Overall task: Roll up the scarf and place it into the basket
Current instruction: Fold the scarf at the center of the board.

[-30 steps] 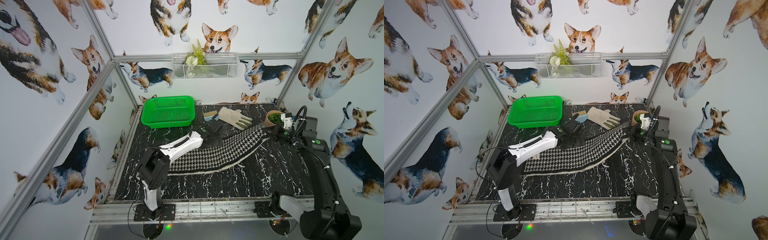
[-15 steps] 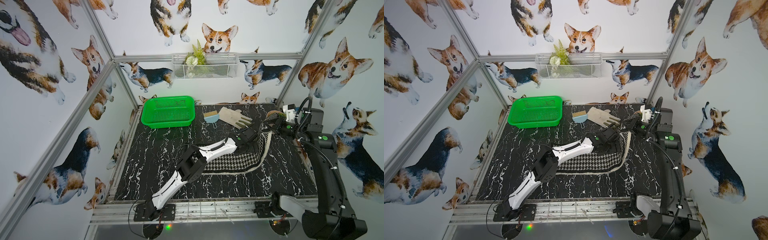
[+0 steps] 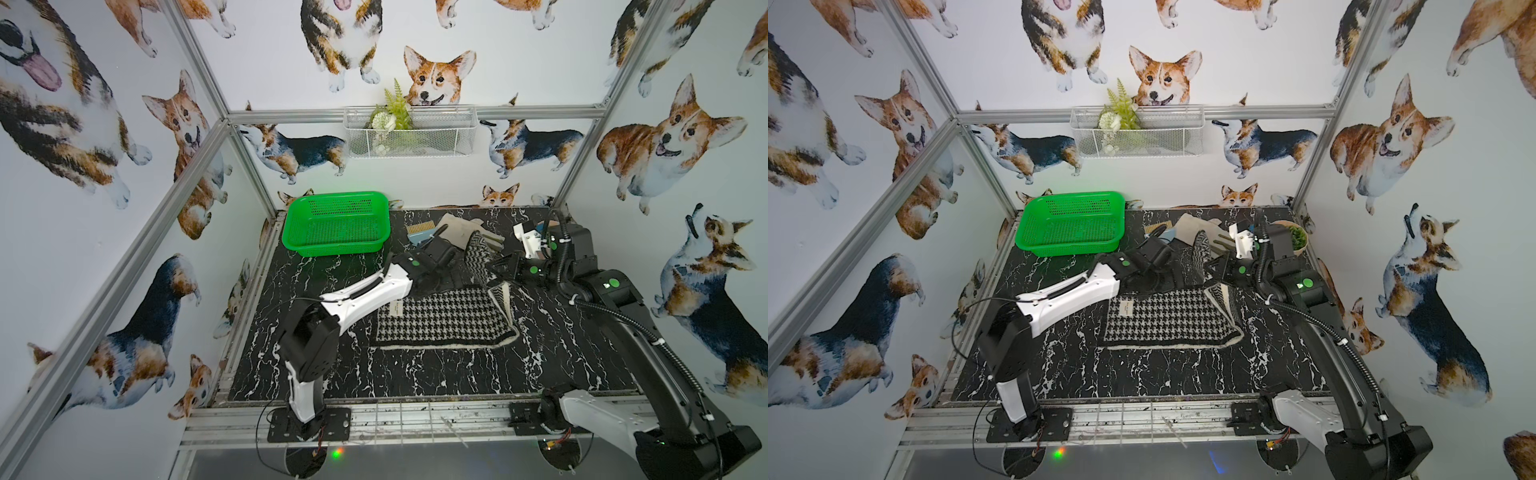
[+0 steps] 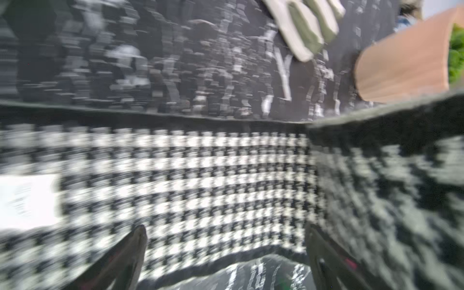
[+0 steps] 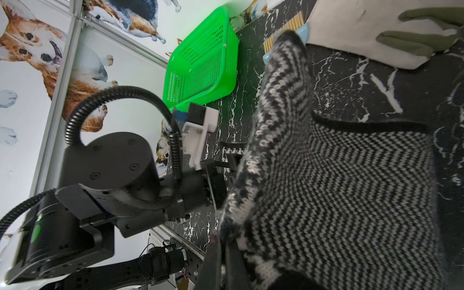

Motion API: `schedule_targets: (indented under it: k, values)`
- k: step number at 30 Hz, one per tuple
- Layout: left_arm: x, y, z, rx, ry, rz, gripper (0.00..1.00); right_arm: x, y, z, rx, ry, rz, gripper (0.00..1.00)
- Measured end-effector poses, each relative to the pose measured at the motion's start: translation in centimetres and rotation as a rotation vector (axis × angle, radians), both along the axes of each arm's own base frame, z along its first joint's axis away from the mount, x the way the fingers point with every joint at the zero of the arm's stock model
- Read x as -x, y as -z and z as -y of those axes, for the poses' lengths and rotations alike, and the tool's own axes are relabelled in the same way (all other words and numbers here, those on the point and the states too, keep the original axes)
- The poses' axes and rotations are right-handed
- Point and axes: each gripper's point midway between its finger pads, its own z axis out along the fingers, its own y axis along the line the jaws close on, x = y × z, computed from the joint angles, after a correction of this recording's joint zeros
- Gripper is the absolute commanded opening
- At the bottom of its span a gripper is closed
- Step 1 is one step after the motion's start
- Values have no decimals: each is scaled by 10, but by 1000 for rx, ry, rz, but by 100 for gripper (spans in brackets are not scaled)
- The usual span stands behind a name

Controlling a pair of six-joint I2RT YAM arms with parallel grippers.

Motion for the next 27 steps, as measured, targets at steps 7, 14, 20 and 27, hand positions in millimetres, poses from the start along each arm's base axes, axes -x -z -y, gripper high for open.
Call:
schedule_targets:
  k: [7, 14, 20, 27]
  values:
    - [6, -20, -129, -37, -170, 38, 100, -1, 57, -58, 82, -59, -94, 0]
    - [22, -18, -204, -40, -280, 32, 100, -9, 85, -114, 124, -78, -104, 0]
    - [34, -2, -223, -32, -292, -10, 100, -11, 89, -160, 131, -104, -79, 0]
    - [41, 5, -224, -19, -277, -28, 100, -6, 110, -188, 154, -121, -97, 0]
